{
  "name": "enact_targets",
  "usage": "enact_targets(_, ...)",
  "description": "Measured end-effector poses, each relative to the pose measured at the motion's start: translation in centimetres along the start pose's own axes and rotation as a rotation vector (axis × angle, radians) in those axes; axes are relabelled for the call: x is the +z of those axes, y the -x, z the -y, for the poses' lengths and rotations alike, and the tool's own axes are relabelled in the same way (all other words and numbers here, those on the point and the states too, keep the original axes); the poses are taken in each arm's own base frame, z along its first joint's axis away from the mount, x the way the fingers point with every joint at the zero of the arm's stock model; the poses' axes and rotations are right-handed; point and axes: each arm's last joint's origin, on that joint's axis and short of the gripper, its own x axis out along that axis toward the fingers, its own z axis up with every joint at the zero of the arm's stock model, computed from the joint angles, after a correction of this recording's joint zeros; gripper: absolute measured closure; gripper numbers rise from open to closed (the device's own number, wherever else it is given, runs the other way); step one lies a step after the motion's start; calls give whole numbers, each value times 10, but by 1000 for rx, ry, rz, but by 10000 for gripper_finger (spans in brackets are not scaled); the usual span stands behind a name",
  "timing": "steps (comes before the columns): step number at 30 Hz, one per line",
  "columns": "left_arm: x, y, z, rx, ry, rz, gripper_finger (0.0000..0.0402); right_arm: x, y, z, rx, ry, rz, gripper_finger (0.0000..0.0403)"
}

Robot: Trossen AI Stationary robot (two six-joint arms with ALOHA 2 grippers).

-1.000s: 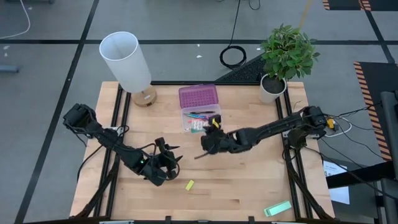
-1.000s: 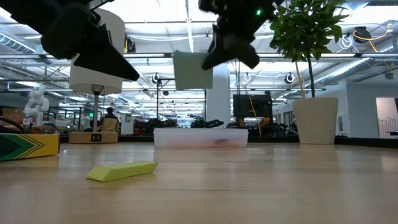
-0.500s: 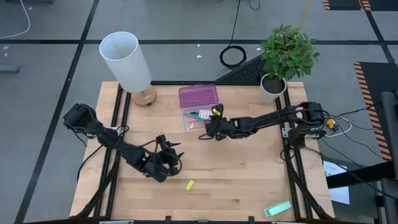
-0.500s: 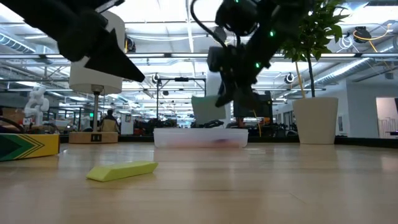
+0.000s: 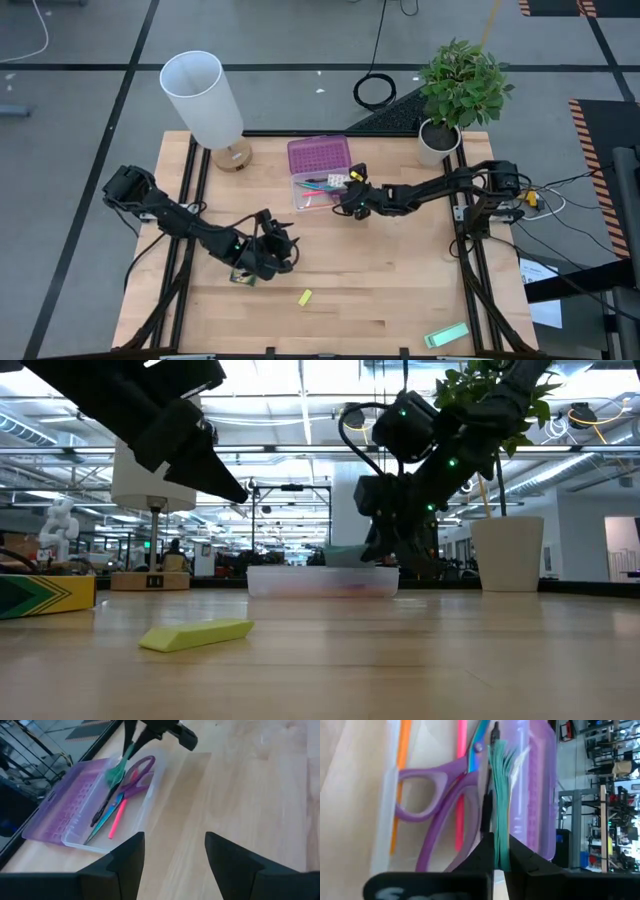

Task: Pack school essentials
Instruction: Put the blue sticky notes into the purple supply box, then put the yellow eraser into the purple supply box

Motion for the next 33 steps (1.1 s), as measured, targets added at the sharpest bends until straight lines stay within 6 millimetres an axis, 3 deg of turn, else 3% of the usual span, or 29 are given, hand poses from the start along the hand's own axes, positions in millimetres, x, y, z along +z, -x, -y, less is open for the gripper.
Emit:
enact_targets(8,4,0,1,-11,6,27,190,-3,0,-3,17,11,7,374)
enact_targets(18,4,0,1,-21,6,29,190,-3,2,-3,42,-16,19,300)
enact_targets(25,4,0,1,-21,4,28,190,-4,15,8,44,-88,15,258)
enact_targets(33,4,0,2,-40,4,22,190,-9,33,18,72,-151,-8,248)
